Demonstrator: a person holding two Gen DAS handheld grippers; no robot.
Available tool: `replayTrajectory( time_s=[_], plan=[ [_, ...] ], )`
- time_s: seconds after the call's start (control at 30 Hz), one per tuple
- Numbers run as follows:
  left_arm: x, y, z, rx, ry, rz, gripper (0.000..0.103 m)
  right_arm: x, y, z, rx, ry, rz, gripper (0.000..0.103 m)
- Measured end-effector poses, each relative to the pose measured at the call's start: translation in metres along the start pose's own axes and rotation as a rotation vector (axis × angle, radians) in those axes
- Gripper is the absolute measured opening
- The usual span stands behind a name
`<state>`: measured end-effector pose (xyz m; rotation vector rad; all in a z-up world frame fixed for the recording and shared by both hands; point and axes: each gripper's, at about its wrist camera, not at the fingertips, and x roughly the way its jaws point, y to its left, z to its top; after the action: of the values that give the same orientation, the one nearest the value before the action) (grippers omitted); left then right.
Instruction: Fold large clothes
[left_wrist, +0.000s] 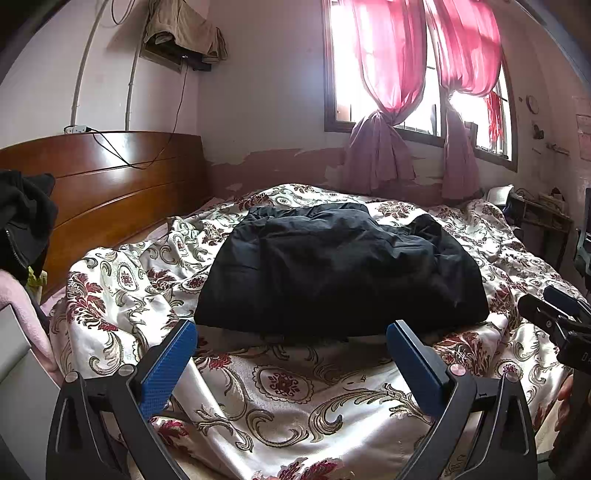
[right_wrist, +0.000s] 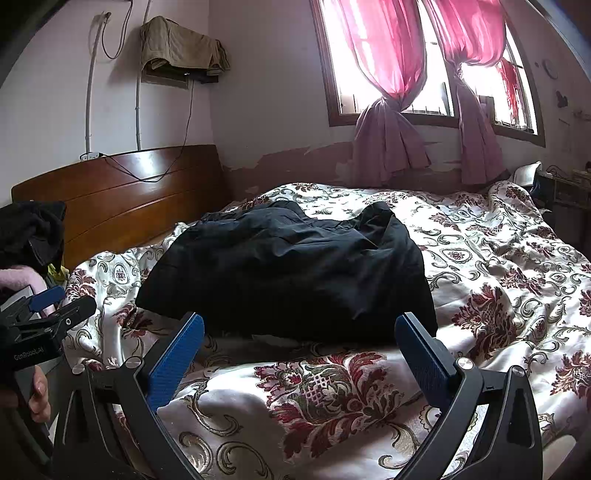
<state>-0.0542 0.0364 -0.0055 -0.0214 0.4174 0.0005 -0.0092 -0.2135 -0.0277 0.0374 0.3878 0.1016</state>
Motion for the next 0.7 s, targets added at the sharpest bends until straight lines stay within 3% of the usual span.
replayTrajectory(
  time_s=[0.5, 0.6, 0.7],
  plan=[
    [0.0010, -0.0020, -0.0025, -0.002, 0.020, -0.014, 0.103, -0.0001, 0.0026, -0.0002, 0.002, 0.000, -0.002, 0.102],
    [0.0054, -0.0040, -0.0047, 0.008, 0.048, 0.039, 0.103, 0.0000, 0.0031, -0.0004, 0.002, 0.000, -0.002, 0.102],
    [0.0074, -0.0032, -0.0053, 0.005, 0.060, 0.038, 0.103, 0.0002, 0.0035, -0.0005, 0.003, 0.001, -0.003, 0.102]
  ],
)
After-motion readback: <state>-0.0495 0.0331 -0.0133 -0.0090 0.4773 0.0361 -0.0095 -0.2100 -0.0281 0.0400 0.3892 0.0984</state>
